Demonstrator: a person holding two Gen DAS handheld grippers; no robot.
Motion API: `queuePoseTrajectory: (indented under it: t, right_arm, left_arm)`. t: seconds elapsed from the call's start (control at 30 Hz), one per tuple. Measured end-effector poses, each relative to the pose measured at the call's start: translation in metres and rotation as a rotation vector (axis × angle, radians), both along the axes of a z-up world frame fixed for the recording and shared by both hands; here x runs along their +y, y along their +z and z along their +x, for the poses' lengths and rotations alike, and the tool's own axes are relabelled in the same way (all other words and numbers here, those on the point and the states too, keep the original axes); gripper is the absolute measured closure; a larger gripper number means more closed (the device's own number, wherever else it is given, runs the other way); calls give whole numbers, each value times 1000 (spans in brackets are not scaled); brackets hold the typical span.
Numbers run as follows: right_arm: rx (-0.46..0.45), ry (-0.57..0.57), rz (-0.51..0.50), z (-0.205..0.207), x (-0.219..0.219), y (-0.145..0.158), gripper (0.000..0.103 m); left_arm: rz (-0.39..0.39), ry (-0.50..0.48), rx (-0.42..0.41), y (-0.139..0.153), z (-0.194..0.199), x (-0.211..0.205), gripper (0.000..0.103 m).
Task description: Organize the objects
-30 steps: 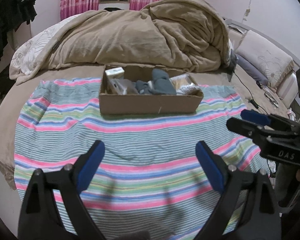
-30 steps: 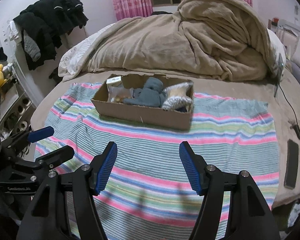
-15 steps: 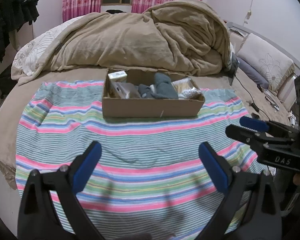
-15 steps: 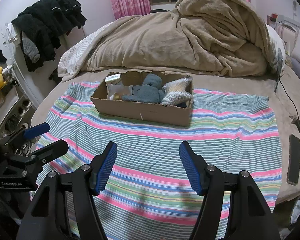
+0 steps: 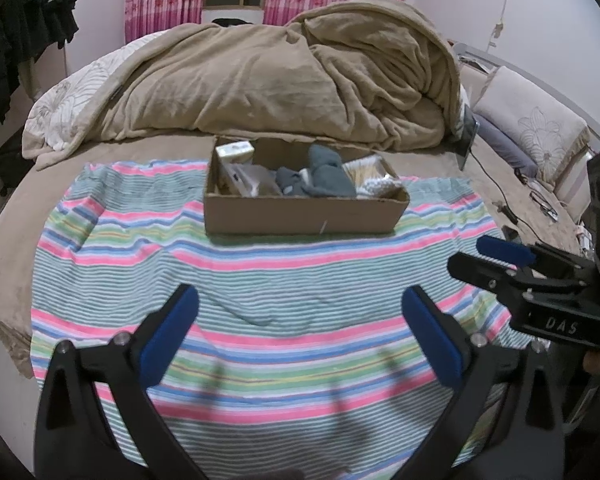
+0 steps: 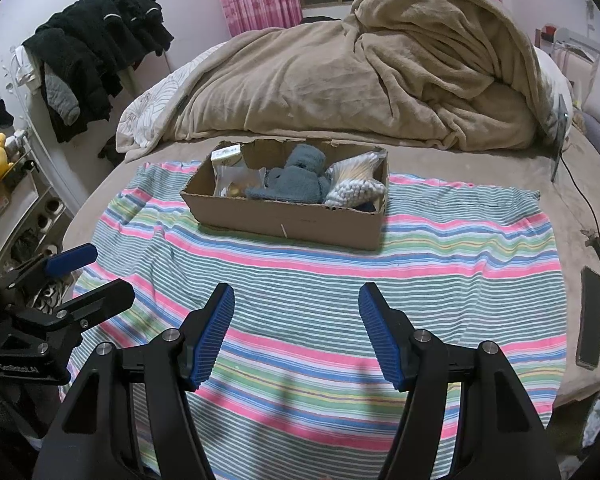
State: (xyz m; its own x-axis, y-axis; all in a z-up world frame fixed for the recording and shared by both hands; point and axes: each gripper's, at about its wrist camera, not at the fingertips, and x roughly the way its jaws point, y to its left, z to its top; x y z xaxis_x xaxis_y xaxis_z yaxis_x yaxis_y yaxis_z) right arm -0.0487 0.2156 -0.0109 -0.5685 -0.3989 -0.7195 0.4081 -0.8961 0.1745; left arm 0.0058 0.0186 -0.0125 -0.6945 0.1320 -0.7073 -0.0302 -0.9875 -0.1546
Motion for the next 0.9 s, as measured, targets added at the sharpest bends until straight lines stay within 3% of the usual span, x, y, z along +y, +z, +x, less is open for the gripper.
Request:
queuePoseTrajectory:
  t: [0.9]
  right_arm:
    - [-5,0,2,-2,-1,-3,35]
  left_arm:
    - [-7,-16,-25,-4,-1,2,1]
